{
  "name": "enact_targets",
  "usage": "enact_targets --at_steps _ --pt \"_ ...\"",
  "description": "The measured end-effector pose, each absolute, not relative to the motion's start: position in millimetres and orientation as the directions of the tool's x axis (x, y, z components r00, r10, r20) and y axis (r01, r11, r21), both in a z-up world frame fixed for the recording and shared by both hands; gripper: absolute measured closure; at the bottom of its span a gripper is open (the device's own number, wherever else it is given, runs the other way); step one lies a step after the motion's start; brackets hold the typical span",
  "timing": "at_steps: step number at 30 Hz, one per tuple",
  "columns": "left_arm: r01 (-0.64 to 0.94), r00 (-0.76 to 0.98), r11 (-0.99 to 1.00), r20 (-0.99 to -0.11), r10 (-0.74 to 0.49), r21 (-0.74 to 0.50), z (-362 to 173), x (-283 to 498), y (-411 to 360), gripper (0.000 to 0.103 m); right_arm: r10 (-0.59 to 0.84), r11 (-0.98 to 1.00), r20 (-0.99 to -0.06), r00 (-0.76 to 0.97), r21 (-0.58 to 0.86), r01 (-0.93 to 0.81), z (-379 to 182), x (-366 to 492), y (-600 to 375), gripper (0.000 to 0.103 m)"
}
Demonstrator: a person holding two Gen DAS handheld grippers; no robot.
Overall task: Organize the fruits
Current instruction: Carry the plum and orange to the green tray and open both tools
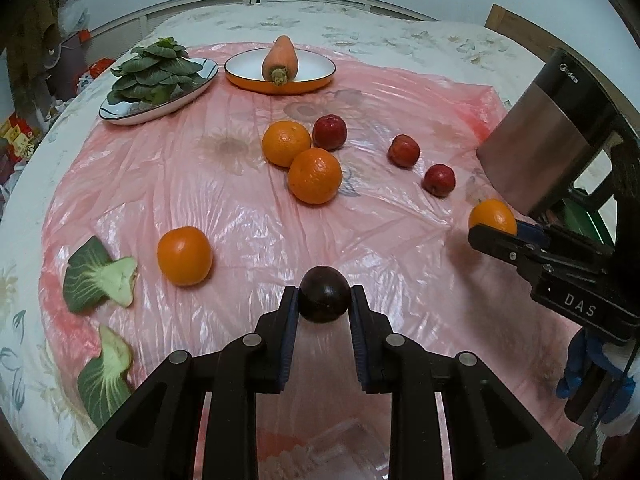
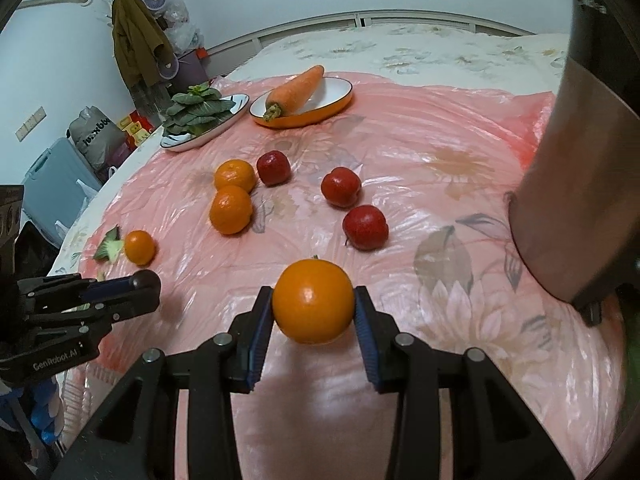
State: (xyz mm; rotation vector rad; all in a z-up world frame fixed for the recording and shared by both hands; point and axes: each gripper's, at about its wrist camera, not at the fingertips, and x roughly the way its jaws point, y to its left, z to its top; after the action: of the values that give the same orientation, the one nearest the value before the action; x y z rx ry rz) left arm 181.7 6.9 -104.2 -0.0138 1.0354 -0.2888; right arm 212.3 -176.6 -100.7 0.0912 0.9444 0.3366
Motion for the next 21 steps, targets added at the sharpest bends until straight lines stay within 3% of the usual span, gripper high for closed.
enact_targets --at_steps 21 --pt "0.247 0.508 0.962 -0.829 -0.234 -0.120 -76 113 -23 0.082 0.298 0.953 -0.770 0.564 0.212 -0.215 -73 117 -211 0.073"
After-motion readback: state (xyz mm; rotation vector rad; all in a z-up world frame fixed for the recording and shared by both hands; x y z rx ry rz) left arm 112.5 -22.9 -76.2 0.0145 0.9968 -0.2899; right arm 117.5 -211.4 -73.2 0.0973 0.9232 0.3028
